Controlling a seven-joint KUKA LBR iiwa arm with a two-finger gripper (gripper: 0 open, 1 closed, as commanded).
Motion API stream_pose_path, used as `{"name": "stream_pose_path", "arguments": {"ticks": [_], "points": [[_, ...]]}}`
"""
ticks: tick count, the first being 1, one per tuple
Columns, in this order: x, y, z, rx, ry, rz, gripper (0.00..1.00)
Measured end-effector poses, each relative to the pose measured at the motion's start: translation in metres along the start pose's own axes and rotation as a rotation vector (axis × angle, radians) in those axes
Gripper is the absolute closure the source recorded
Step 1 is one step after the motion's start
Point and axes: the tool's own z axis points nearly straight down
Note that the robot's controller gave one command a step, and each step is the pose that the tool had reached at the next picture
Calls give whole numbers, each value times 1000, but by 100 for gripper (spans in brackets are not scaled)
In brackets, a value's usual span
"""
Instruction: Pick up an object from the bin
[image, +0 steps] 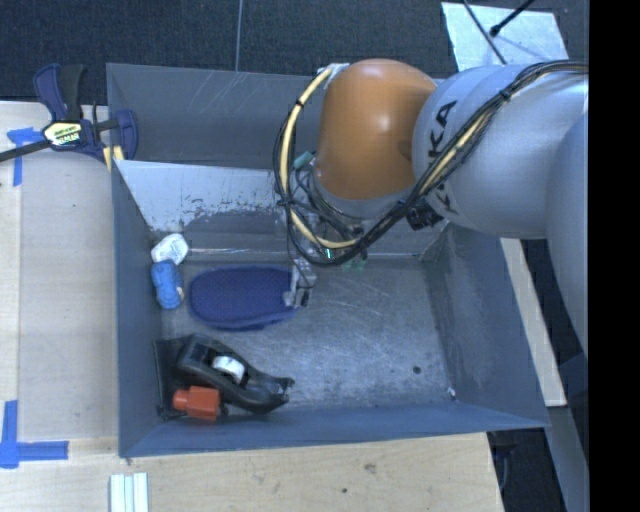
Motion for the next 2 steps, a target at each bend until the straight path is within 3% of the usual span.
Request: {"name": "stream_pose_path", "arguments": {"ticks": [1,2], "points": [[-21,0,115,0,-2,-231,0],[-25,26,81,0,-13,-530,0]]}}
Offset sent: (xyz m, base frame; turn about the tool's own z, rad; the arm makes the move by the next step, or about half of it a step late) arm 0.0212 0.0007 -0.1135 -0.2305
